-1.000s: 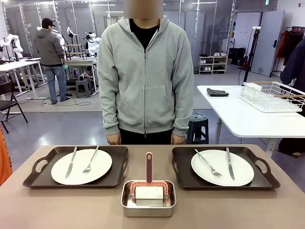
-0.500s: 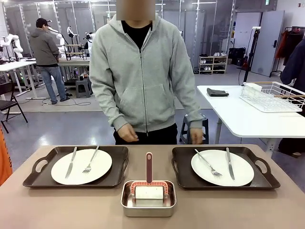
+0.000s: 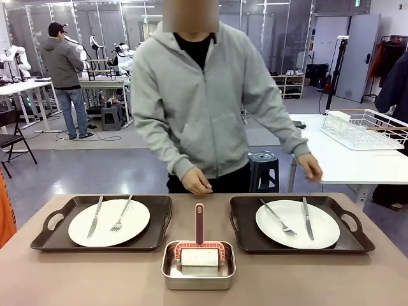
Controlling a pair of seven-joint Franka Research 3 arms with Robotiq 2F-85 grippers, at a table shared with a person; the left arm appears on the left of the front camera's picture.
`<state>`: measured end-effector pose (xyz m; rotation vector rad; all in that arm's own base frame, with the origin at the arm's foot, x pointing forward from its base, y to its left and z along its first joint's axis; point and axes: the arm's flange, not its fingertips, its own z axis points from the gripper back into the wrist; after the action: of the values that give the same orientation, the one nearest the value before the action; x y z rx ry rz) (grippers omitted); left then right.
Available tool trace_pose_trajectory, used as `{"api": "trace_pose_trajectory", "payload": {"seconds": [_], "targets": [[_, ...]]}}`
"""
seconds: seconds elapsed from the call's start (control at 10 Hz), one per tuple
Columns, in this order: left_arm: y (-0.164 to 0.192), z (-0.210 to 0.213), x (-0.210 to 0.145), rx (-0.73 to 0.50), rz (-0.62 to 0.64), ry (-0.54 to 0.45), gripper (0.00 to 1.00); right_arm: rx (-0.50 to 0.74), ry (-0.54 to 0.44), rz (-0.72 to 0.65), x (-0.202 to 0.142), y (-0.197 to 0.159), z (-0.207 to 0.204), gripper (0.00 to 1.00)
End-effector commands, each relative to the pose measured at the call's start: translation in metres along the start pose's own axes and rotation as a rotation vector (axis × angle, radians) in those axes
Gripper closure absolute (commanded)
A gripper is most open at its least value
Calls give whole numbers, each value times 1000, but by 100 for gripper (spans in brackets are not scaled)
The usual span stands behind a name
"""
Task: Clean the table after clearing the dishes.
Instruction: When the left (or right) Handle tray is removed, use the left hand (or right hand) to clean the left (or right) side of the table with the Lint Roller.
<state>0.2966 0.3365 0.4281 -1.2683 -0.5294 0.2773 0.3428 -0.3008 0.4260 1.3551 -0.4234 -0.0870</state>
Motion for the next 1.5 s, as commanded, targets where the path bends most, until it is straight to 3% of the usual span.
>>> {"api": "trace_pose_trajectory", "payload": {"seconds": [0.0,1.4], "targets": [[0,3,-2,-8,-10,0,0,6,0,2,-1,2,1,0],[0,3,-2,-8,-10,0,0,6,0,2,-1,2,1,0]]}}
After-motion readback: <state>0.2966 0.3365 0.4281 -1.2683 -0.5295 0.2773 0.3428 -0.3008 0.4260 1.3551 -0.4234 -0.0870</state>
